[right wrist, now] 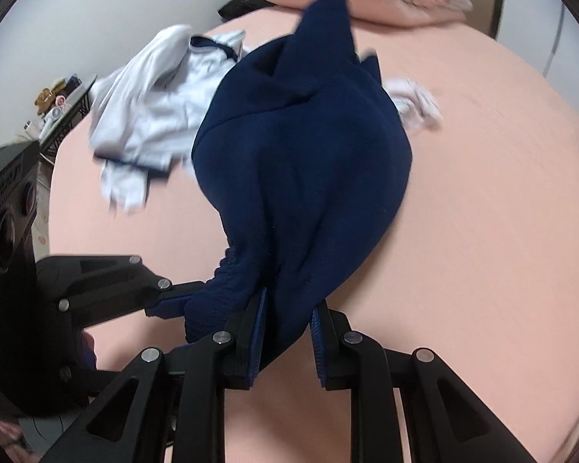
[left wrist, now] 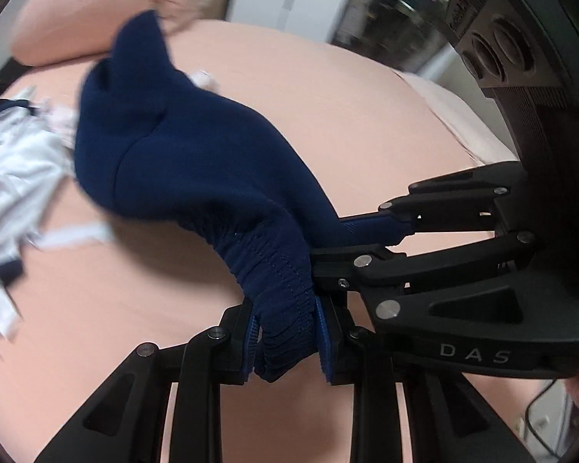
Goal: Fold clothes
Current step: 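Lift the navy sweater with both grippers and pull it onto open bed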
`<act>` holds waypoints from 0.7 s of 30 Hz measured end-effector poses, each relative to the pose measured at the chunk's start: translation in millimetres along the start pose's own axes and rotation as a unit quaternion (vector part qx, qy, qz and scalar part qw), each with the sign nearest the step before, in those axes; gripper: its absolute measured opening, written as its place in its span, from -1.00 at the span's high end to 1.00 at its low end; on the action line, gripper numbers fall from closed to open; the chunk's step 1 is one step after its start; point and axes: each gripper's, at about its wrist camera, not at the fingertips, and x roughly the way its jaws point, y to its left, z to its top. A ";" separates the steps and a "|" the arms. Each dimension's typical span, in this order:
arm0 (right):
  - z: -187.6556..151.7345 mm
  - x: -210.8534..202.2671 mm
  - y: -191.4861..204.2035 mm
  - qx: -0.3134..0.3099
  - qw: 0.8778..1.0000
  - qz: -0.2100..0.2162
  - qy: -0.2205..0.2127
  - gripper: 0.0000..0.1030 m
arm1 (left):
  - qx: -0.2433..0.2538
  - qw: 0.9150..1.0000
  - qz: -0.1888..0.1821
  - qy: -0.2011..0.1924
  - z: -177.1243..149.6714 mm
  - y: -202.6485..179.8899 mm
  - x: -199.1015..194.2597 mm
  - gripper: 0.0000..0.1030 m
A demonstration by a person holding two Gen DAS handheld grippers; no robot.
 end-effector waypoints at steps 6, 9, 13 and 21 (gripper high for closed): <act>-97.0 -49.4 -11.1 0.051 0.999 -0.016 0.010 0.60 | 0.078 0.994 -0.050 0.060 -47.1 -93.2 -13.1 0.56; -154.1 -76.6 -22.4 0.091 0.996 -0.015 0.008 0.60 | 0.119 0.986 -0.077 0.087 -72.2 -138.0 -20.5 0.55; -221.0 -106.9 -29.0 0.126 0.991 -0.037 0.011 0.60 | 0.172 0.972 -0.102 0.125 -92.3 -181.1 -17.9 0.55; -306.2 -142.5 -64.0 0.242 0.970 -0.028 -0.009 0.60 | 0.197 0.961 -0.089 0.172 -104.8 -190.9 -8.2 0.37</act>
